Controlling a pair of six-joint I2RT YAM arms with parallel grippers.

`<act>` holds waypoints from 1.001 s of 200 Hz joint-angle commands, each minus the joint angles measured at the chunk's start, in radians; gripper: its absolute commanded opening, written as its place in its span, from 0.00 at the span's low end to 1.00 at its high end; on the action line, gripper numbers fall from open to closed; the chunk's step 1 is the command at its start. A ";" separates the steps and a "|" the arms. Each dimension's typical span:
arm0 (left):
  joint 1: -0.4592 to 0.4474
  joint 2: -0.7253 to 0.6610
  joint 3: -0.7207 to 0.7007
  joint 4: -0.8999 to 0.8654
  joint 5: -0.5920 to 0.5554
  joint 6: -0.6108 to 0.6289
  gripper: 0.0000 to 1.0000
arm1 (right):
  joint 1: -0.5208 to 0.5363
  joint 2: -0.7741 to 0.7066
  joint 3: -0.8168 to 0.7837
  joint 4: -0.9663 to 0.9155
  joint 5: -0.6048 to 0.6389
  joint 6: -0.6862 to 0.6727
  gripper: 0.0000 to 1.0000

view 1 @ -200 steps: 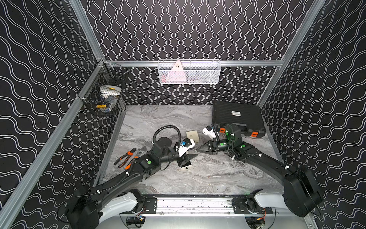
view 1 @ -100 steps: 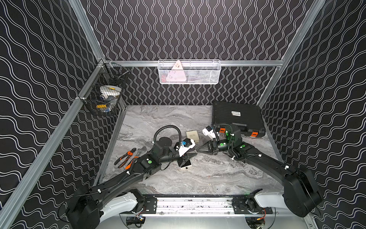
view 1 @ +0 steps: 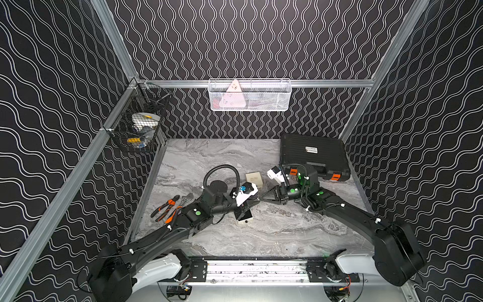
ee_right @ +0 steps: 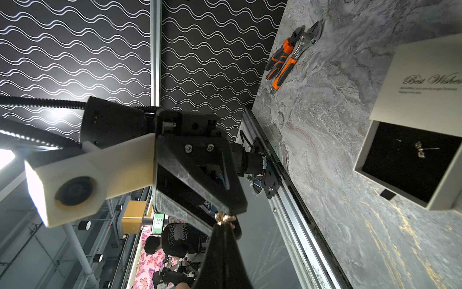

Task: Place the earrings into the drawer-style jewelry box
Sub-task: Pick up the earring from the center of the board.

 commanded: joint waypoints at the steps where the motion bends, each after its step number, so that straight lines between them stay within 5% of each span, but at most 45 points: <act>1: 0.002 0.003 0.012 0.017 0.004 0.002 0.20 | 0.001 0.003 0.000 0.026 -0.010 0.003 0.00; 46: 0.002 0.009 0.019 -0.006 0.010 0.007 0.15 | 0.001 0.009 0.002 0.026 -0.010 0.009 0.00; 105: 0.002 0.026 0.027 -0.021 -0.012 -0.010 0.00 | 0.001 0.005 0.002 0.009 -0.004 0.001 0.16; 152: 0.001 0.043 0.036 -0.038 -0.045 -0.024 0.00 | -0.001 -0.004 0.003 -0.018 -0.001 -0.010 0.31; 200: 0.000 0.033 0.029 -0.075 -0.146 0.006 0.00 | -0.038 -0.057 0.073 -0.391 0.108 -0.138 0.41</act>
